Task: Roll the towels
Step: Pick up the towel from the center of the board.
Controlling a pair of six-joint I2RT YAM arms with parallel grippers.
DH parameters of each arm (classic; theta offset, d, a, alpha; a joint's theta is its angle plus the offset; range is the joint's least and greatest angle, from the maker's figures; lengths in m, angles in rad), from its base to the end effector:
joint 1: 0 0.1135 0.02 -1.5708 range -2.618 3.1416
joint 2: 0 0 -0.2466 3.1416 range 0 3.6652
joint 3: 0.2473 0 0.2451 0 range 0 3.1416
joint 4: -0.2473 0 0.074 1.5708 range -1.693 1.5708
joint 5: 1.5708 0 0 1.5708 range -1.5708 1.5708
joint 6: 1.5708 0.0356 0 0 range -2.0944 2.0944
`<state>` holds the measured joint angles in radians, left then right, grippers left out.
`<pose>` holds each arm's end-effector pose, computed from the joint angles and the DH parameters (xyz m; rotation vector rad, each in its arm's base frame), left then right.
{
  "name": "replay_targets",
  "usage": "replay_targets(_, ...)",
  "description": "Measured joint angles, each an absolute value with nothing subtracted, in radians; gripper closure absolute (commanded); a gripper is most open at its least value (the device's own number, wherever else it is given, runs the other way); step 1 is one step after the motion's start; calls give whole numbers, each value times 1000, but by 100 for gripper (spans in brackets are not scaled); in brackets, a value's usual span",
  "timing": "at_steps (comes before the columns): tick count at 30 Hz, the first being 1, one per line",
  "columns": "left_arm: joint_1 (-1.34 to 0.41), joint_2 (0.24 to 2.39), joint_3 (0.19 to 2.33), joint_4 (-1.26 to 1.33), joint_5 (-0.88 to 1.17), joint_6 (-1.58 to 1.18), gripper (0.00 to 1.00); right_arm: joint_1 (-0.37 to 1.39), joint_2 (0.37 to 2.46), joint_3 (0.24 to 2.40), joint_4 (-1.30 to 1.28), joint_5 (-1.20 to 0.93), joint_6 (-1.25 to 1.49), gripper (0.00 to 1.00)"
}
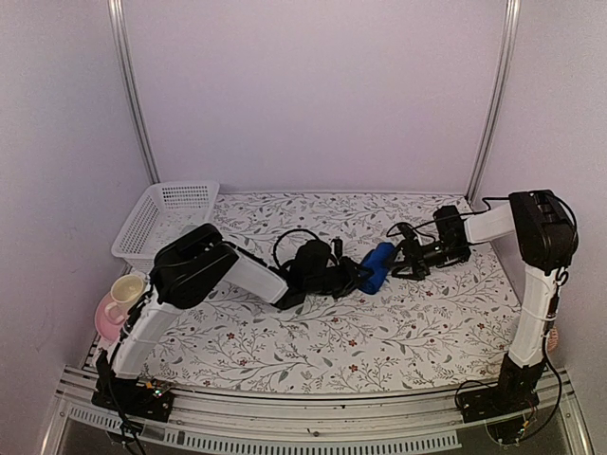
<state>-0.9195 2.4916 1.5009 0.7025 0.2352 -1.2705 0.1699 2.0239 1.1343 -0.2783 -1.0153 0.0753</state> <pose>0.2970 -0.4034 0.0660 -0.1964 2.2384 -1.6066 0.3503 0.0908 0.1030 -0.4033 2.4925 1.4477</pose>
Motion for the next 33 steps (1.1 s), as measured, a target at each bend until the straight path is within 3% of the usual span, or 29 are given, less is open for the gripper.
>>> replay_targets(9,-931,2503,1478,789,207,-1360,88,170,2039,1136,-223,-1024,147,8)
replay_targets(20,-941,2527,1477,869,204,-1432,88,192,2084,1158,-154,-1051,223,20)
replay_targets(28,-941,2532,1485,866,208,-1440,86,205,2111,1172,-136,-1042,248,43)
replay_targets(33,-941,2535,1492,859,220,-1441,83,205,2130,1177,-129,-1061,249,50)
